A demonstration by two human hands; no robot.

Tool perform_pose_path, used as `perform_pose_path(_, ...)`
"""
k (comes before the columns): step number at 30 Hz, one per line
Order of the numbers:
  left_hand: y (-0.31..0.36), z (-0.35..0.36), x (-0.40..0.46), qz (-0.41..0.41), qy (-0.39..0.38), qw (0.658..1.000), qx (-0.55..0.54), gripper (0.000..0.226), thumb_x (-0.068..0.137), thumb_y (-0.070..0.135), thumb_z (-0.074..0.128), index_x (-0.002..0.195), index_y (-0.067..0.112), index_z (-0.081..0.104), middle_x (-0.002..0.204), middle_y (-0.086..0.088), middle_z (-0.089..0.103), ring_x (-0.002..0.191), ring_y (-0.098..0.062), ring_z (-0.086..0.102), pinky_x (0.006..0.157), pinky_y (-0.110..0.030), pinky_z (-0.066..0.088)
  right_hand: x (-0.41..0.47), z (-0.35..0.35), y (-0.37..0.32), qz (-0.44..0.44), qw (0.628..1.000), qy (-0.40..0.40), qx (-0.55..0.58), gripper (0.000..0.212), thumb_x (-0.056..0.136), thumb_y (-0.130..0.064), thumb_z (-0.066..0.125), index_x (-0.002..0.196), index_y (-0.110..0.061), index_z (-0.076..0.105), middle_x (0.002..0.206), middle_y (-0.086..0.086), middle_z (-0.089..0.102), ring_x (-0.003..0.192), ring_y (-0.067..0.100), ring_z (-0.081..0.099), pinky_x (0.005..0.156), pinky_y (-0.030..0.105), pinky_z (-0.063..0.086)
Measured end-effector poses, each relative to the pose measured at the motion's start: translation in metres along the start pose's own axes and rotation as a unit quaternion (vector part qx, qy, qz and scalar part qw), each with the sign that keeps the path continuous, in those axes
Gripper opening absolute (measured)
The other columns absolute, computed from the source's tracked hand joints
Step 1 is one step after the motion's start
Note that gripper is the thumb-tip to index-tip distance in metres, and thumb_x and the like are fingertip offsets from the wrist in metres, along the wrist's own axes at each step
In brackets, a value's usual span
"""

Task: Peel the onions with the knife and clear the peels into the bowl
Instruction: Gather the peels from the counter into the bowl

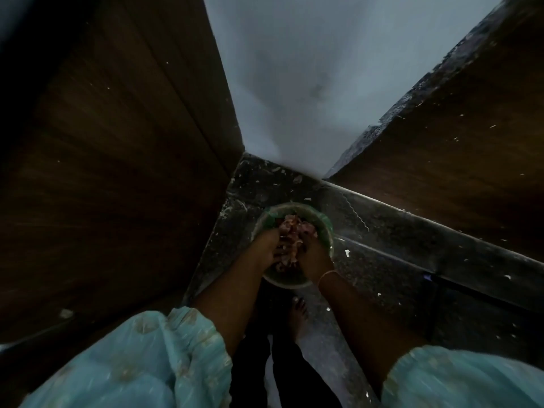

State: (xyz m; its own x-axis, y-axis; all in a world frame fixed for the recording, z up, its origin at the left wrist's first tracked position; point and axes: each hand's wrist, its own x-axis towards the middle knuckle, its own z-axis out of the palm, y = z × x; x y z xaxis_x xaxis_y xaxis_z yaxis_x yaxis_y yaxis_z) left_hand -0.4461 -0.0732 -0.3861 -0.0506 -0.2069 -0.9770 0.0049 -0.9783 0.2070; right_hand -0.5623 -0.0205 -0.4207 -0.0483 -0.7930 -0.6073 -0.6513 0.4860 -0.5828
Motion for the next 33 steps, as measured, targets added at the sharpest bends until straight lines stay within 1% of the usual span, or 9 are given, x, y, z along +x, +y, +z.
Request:
perform_pose_path(4, -0.005, 0.007, 0.002, 0.067, 0.107, 0.991, 0.036, 0.050, 0.088, 0.016, 0.073, 0.130, -0.004, 0.056, 0.130, -0.021, 0.061, 0.114, -0.036, 0.061, 0.099, -0.045, 0.050, 0.001, -0.003, -0.014, 0.049, 0.977, 0.163, 0.131, 0.023, 0.098, -0.021, 0.053, 0.117, -0.014, 0.066, 0.114, 0.003, 0.068, 0.108, 0.020, 0.061, 0.098, 0.029, 0.045)
perform_pose_path(6, -0.005, 0.011, -0.003, 0.081, 0.133, 0.986, 0.061, 0.059, 0.087, 0.017, 0.074, 0.136, -0.004, 0.049, 0.136, -0.019, 0.056, 0.124, -0.036, 0.056, 0.106, -0.044, 0.045, 0.005, -0.012, -0.021, 0.051, 0.984, 0.129, 0.113, 0.025, 0.093, -0.022, 0.062, 0.114, -0.011, 0.068, 0.113, 0.008, 0.068, 0.105, 0.021, 0.061, 0.092, 0.023, 0.041)
perform_pose_path(10, 0.005, 0.024, -0.042, 0.081, 0.040, 0.981, 0.174, 0.044, 0.108, 0.020, 0.038, 0.148, 0.003, 0.038, 0.151, -0.018, 0.043, 0.135, -0.033, 0.044, 0.103, -0.031, 0.038, 0.011, -0.021, -0.023, 0.057, 0.994, -0.031, 0.091, 0.053, 0.093, -0.021, 0.059, 0.144, -0.015, 0.045, 0.146, 0.011, 0.047, 0.134, 0.030, 0.045, 0.114, 0.044, 0.034)
perform_pose_path(14, 0.010, 0.040, -0.056, 0.117, 0.032, 0.990, 0.075, 0.067, 0.097, 0.060, 0.037, 0.150, 0.018, 0.042, 0.152, -0.014, 0.045, 0.130, -0.031, 0.051, 0.112, -0.041, 0.040, -0.017, -0.052, -0.062, 0.094, 0.972, 0.061, 0.205, 0.039, 0.098, -0.029, 0.053, 0.133, -0.013, 0.056, 0.128, 0.014, 0.062, 0.115, 0.030, 0.059, 0.105, 0.045, 0.044)
perform_pose_path(17, 0.050, 0.054, -0.144, 0.203, 0.040, 0.978, 0.017, 0.054, 0.105, 0.042, 0.041, 0.152, 0.016, 0.037, 0.149, -0.010, 0.045, 0.132, -0.030, 0.048, 0.105, -0.027, 0.037, -0.039, -0.093, -0.109, 0.049, 0.961, 0.120, 0.244, 0.049, 0.096, -0.038, 0.054, 0.141, -0.020, 0.048, 0.137, 0.008, 0.058, 0.121, 0.026, 0.057, 0.104, 0.041, 0.046)
perform_pose_path(23, 0.131, 0.011, -0.292, 0.475, 0.071, 0.877, -0.015, 0.039, 0.104, 0.026, 0.051, 0.142, 0.026, 0.050, 0.150, 0.000, 0.047, 0.138, -0.014, 0.043, 0.116, -0.034, 0.035, -0.082, -0.176, -0.264, -0.174, 0.922, 0.237, 0.254, 0.050, 0.100, -0.024, 0.055, 0.147, -0.015, 0.040, 0.149, 0.000, 0.043, 0.136, 0.011, 0.040, 0.112, 0.027, 0.034)
perform_pose_path(27, 0.162, -0.091, -0.377, 0.615, 0.221, 0.757, -0.020, 0.031, 0.103, 0.019, 0.049, 0.131, 0.025, 0.059, 0.144, 0.007, 0.050, 0.135, -0.004, 0.042, 0.114, -0.018, 0.030, -0.112, -0.174, -0.388, -0.342, 0.889, 0.238, 0.188, 0.050, 0.096, -0.030, 0.060, 0.141, -0.015, 0.045, 0.142, 0.000, 0.048, 0.130, 0.010, 0.044, 0.112, 0.025, 0.035)
perform_pose_path(29, 0.167, -0.158, -0.387, 0.623, 0.325, 0.712, 0.001, 0.037, 0.099, 0.022, 0.046, 0.133, 0.018, 0.060, 0.147, -0.001, 0.048, 0.139, -0.010, 0.039, 0.116, -0.020, 0.026, -0.113, -0.149, -0.441, -0.419, 0.879, 0.208, 0.094, 0.060, 0.091, -0.039, 0.059, 0.143, -0.014, 0.043, 0.144, 0.008, 0.047, 0.133, 0.020, 0.043, 0.113, 0.040, 0.036)
perform_pose_path(33, 0.173, -0.269, -0.378, 0.548, 0.467, 0.694, 0.015, 0.042, 0.095, 0.014, 0.047, 0.136, 0.008, 0.057, 0.147, -0.016, 0.048, 0.140, -0.031, 0.041, 0.117, -0.043, 0.031, -0.103, -0.085, -0.497, -0.456, 0.885, 0.076, -0.059, 0.082, 0.085, -0.052, 0.060, 0.153, -0.021, 0.027, 0.158, 0.017, 0.022, 0.145, 0.032, 0.024, 0.118, 0.050, 0.025)
